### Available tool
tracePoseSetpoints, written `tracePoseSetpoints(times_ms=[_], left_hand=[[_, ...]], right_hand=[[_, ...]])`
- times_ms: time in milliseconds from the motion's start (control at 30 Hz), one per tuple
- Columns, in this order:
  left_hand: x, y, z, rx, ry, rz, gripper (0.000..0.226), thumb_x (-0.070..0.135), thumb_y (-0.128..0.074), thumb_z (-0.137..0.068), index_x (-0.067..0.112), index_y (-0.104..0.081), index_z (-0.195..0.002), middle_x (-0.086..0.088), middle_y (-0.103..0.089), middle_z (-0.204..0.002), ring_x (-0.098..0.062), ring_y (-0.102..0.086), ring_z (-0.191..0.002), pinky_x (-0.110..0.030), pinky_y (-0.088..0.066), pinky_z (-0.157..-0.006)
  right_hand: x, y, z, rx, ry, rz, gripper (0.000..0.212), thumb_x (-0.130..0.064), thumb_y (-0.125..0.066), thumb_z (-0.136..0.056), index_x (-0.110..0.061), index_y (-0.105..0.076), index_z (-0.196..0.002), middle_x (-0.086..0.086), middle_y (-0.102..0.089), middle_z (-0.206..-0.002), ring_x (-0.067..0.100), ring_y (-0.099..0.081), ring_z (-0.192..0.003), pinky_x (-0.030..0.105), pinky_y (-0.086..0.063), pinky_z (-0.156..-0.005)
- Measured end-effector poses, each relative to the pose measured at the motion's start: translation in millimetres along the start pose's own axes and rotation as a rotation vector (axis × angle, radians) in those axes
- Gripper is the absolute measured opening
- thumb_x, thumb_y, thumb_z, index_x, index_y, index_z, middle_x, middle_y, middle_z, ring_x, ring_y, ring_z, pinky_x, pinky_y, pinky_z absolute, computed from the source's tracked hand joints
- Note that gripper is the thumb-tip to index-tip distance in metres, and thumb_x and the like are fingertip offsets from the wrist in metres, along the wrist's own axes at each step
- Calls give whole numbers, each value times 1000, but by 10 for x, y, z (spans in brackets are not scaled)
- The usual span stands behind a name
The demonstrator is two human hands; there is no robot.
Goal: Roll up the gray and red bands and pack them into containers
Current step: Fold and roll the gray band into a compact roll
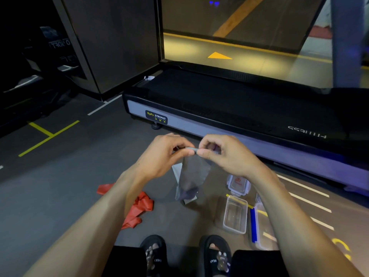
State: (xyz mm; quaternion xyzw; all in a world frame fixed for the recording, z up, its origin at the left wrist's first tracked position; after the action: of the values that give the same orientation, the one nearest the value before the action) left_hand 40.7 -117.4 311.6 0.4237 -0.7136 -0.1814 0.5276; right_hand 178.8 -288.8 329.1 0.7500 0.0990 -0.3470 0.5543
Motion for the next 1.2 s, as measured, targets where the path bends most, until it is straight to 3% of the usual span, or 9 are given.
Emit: tracePoseSetpoints(times_ms=[133,267,333,400,567,833,1000,1133,1200], left_hand=[[6,-54,-26,36,124,234,13,32,-73,-94,25,-78,-103,6,-77,-93,-14,-72,-90,-38,-55,-87],[10,-108,-2,0,221,485,32,33,-77,-90,11,-74,-112,-1,-78,-106,-22,-74,-101,-43,-57,-94],[-17,-145,5,-31,221,485,9,19,-73,-93,11,-75,-97,7,-78,-91,-10,-74,-87,-30,-58,-81],[17,-143,0,-30,216,474,17,8,-66,-97,17,-72,-84,16,-73,-77,3,-66,-74,-16,-50,-71],[17,-83,-13,-78,219,525,19,13,-60,-102,4,-73,-90,-8,-75,-85,-10,-66,-83,-30,-52,-81],[0,-88,-10,-131,265,621,19,5,-59,-101,-11,-69,-99,-22,-75,-96,-15,-68,-86,-22,-54,-80],[8,-81,-29,-105,208,509,17,17,-65,-100,13,-72,-115,-1,-79,-100,-18,-74,-97,-39,-55,-93],[118,-70,-18,-46,115,255,36,24,-64,-102,38,-59,-134,14,-69,-74,-5,-57,-65,-26,-45,-68],[181,-70,-17,-35,90,225,30,22,-63,-102,38,-62,-128,13,-74,-89,-11,-68,-80,-34,-54,-74]], right_hand=[[-31,5,-27,107,83,-40,10,-28,-70,-96,-23,-69,-87,-7,-60,-89,8,-58,-86,26,-45,-76],[-62,46,-40,153,63,-114,11,-24,-69,-97,-20,-69,-86,-3,-64,-85,13,-59,-81,31,-47,-74],[-54,65,-43,157,38,-141,13,-26,-67,-98,-22,-68,-85,-1,-66,-83,20,-61,-80,41,-50,-75],[-45,73,-37,159,18,-169,15,-28,-66,-98,-23,-67,-84,1,-67,-83,24,-61,-80,48,-51,-77],[-22,81,-25,134,-73,-251,17,-28,-65,-100,-17,-70,-87,6,-69,-86,28,-63,-85,46,-49,-81],[4,48,-1,-11,-217,-431,15,-23,-63,-101,-16,-72,-91,-1,-61,-82,12,-51,-78,31,-40,-77],[-71,29,20,-51,-250,-678,17,-13,-58,-102,-13,-69,-89,5,-58,-84,15,-52,-80,27,-40,-72],[-33,15,34,-55,-307,-792,16,-15,-57,-102,-8,-71,-98,16,-59,-91,26,-51,-88,36,-38,-74],[-2,10,32,-43,-323,-809,18,-14,-57,-102,-4,-72,-102,18,-60,-95,28,-52,-91,39,-38,-80]])
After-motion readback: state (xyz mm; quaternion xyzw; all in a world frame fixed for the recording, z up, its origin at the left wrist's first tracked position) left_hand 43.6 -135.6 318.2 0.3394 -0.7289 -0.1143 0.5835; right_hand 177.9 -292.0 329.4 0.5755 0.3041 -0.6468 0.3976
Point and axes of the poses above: each hand's wrist, its own z-axis away from the middle knuckle, its own y-axis out of the back of the hand, x = y × z, the point moved 1 cm from there along -z, towards the middle knuckle
